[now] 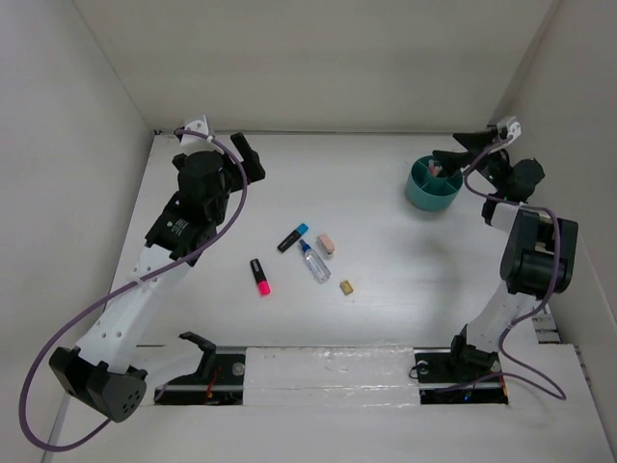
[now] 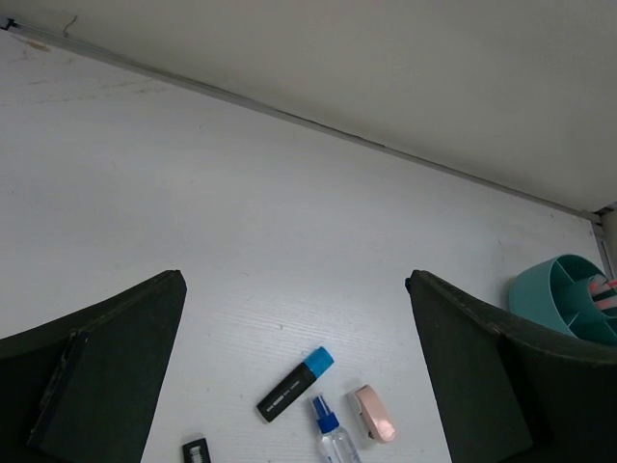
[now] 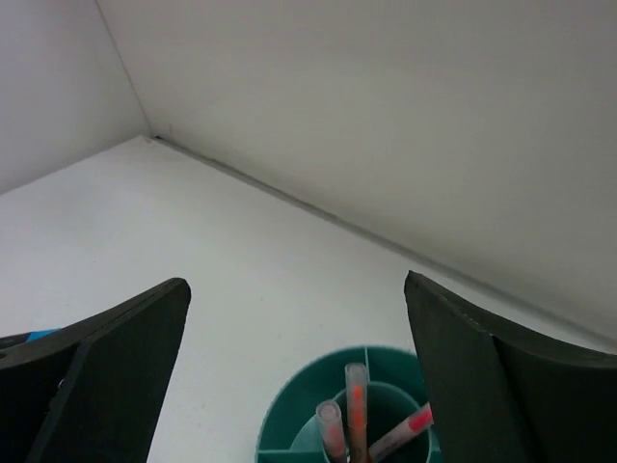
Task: Sort the stationery into containers
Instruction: Place the pen in the storage box, then pick up the stationery from the center of the board, then place the stationery in the storage box.
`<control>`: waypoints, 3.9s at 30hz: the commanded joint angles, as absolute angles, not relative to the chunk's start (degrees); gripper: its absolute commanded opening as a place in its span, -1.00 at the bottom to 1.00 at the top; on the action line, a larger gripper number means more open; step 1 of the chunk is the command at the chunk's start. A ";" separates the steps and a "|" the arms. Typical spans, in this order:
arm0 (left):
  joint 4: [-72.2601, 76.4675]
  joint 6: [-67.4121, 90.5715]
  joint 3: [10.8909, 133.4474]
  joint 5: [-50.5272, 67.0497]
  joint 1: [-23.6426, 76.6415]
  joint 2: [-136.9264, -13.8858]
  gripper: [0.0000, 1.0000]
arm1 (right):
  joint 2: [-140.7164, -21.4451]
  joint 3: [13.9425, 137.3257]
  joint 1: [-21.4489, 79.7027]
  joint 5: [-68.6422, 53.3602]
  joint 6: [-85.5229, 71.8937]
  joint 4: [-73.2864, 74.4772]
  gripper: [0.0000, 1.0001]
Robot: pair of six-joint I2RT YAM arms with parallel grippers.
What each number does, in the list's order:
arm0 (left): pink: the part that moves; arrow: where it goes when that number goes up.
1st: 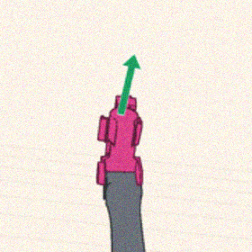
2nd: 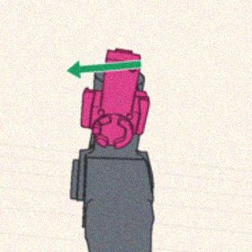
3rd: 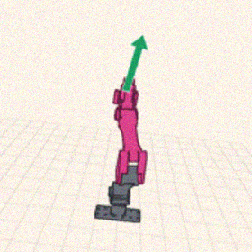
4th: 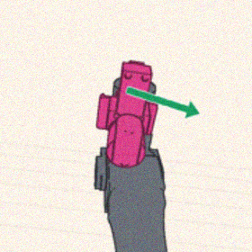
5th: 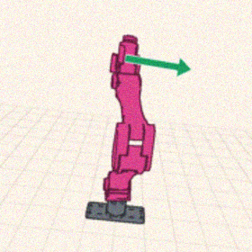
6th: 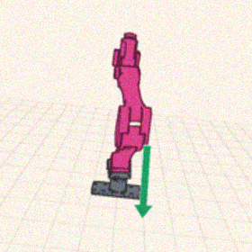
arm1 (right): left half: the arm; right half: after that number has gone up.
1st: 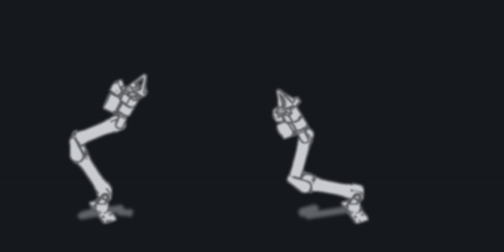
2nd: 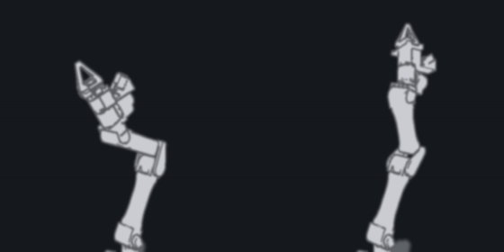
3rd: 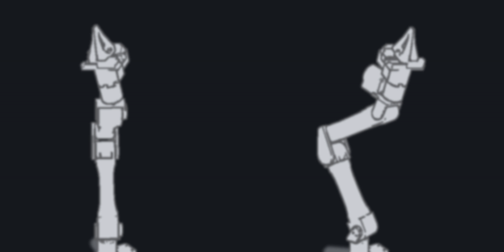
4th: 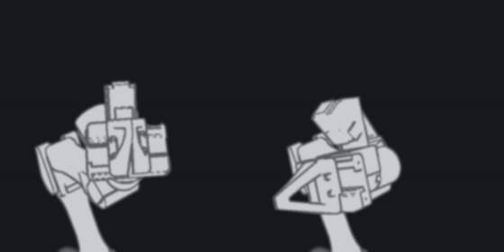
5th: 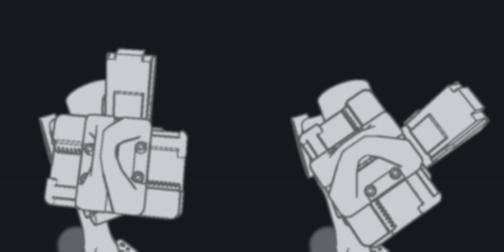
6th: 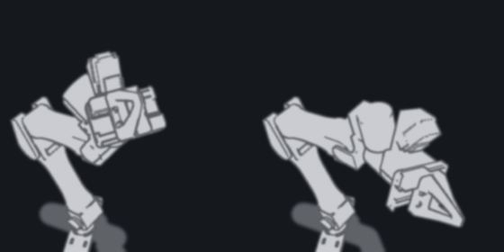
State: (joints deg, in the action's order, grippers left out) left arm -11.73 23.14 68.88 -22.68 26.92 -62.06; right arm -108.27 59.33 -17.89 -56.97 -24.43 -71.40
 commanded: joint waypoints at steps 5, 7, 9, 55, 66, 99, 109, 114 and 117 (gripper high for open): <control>-8.96 22.50 68.29 -22.59 26.98 -61.17 1.00 | -91.27 57.84 -14.07 -53.27 -21.30 -65.89 1.00; -10.10 22.50 68.91 -22.59 26.98 -63.19 1.00 | -85.72 59.40 -9.18 -43.90 -14.10 -51.67 1.00; -11.86 22.50 70.66 -23.37 26.98 -66.16 1.00 | -77.46 63.35 -1.54 -10.80 0.14 -22.23 1.00; -23.99 30.32 77.96 -33.40 26.98 -70.14 1.00 | -77.68 42.63 55.01 10.10 -21.53 13.80 0.26; -23.99 29.80 77.96 -32.87 26.98 -70.14 1.00 | -85.77 45.26 54.93 12.83 -20.39 11.26 0.24; -23.47 29.27 77.96 -32.87 26.98 -70.14 1.00 | -88.51 50.44 50.28 12.22 -17.07 12.75 -1.00; -22.33 28.74 77.43 -32.87 26.98 -70.14 1.00 | -81.48 63.96 27.62 9.40 -9.77 13.27 -1.00; -22.32 28.74 76.90 -32.87 26.98 -70.14 1.00 | -81.47 68.64 14.00 1.54 -4.13 5.56 -1.00; -21.80 28.22 76.90 -32.17 26.98 -70.14 1.00 | -84.19 71.71 5.64 -4.99 -4.13 1.42 -1.00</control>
State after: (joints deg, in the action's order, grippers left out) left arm -23.62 29.36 75.79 -31.94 26.94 -71.59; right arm -82.89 68.69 10.13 2.61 -6.74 7.75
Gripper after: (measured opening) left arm 0.997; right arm 0.296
